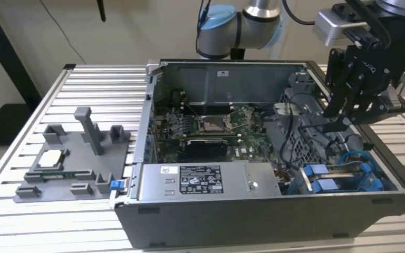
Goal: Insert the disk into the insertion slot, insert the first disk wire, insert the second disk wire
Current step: 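Insert the first disk wire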
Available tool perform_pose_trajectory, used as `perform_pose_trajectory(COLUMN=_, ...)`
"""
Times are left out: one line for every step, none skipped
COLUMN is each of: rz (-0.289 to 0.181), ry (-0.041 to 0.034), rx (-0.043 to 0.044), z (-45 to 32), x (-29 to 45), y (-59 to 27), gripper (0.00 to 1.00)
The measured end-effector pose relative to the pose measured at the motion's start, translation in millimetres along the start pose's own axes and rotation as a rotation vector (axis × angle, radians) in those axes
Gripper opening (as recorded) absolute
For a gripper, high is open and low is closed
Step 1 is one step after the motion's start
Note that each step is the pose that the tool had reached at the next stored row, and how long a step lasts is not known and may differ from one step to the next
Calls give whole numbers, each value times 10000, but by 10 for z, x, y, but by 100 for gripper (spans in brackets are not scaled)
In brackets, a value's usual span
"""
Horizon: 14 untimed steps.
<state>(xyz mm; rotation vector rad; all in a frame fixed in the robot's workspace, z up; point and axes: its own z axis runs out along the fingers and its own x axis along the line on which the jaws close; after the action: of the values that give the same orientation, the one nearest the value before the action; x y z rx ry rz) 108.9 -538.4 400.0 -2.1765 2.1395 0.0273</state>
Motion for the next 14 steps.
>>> perform_pose_trajectory(rz=-23, ry=1, rx=79, z=8, x=-3, y=9, gripper=100)
perform_pose_trajectory(rz=-35, ry=1, rx=150, z=17, x=-4, y=25, gripper=100)
perform_pose_trajectory(rz=-42, ry=3, rx=215, z=26, x=-6, y=50, gripper=100)
perform_pose_trajectory(rz=-45, ry=4, rx=270, z=35, x=-7, y=76, gripper=100)
perform_pose_trajectory(rz=-50, ry=5, rx=329, z=44, x=-8, y=103, gripper=100)
perform_pose_trajectory(rz=-57, ry=5, rx=394, z=55, x=-9, y=125, gripper=100)
perform_pose_trajectory(rz=-73, ry=5, rx=465, z=65, x=-9, y=134, gripper=100)
perform_pose_trajectory(rz=-106, ry=5, rx=538, z=73, x=-8, y=137, gripper=100)
perform_pose_trajectory(rz=-153, ry=3, rx=603, z=79, x=-9, y=138, gripper=100)
perform_pose_trajectory(rz=-216, ry=1, rx=674, z=86, x=-8, y=138, gripper=100)
perform_pose_trajectory(rz=-272, ry=0, rx=741, z=93, x=-8, y=139, gripper=100)
perform_pose_trajectory(rz=-294, ry=0, rx=793, z=100, x=-7, y=140, gripper=100)
perform_pose_trajectory(rz=-299, ry=-1, rx=824, z=106, x=-7, y=143, gripper=100)
perform_pose_trajectory(rz=-302, ry=0, rx=847, z=110, x=-7, y=149, gripper=100)
